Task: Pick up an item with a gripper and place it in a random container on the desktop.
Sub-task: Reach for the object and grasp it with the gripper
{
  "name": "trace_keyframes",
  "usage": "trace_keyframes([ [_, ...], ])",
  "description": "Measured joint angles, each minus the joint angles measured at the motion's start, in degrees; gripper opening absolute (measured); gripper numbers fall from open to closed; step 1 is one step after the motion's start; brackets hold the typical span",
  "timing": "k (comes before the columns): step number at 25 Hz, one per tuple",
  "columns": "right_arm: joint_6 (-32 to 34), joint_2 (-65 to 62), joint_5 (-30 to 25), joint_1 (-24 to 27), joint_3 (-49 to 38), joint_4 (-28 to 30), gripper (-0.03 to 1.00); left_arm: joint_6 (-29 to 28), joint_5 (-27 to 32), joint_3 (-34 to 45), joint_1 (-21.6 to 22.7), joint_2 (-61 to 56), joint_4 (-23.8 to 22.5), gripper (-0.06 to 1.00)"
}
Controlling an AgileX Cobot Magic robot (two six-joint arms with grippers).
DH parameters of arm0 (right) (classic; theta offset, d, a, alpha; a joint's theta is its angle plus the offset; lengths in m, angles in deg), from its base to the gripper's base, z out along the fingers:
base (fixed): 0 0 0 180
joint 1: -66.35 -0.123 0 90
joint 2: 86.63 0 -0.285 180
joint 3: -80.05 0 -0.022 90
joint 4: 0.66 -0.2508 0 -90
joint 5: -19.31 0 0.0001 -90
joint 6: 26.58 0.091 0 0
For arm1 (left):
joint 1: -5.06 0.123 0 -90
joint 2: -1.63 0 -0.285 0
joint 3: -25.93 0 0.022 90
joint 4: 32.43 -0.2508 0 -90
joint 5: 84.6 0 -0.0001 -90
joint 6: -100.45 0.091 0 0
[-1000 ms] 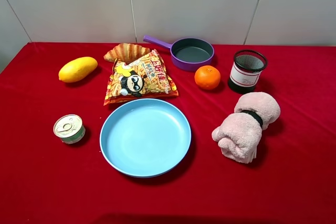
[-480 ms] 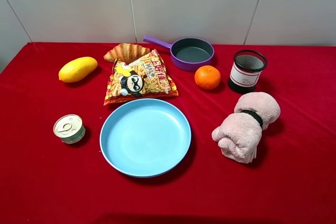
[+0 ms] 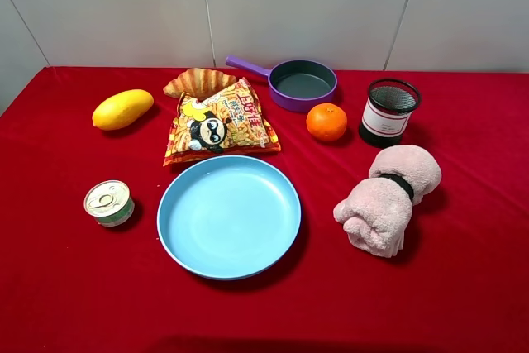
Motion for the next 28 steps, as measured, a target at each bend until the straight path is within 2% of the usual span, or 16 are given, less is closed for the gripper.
trace_keyframes([
  [6,-4.29,9.81,3.79,0.00,3.92,-1.93,0.69,0.00,0.00,0.00,0.00,0.00,0.00,0.99],
  [14,-10.97,21.27,5.41,0.00,7.65,-4.58,0.69,0.00,0.00,0.00,0.00,0.00,0.00,0.99],
  [20,-13.09,27.81,5.64,-0.05,10.09,-5.85,0.69,0.00,0.00,0.00,0.00,0.00,0.00,0.99],
  [24,-13.27,30.33,6.45,-2.45,10.43,-5.92,0.69,0.00,0.00,0.00,0.00,0.00,0.00,0.99],
  [25,-12.70,31.54,7.43,-5.44,10.57,-4.97,0.69,0.00,0.00,0.00,0.00,0.00,0.00,0.99],
  [28,-10.07,33.48,9.73,-10.21,10.62,-2.84,0.69,0.00,0.00,0.00,0.00,0.00,0.00,0.99],
])
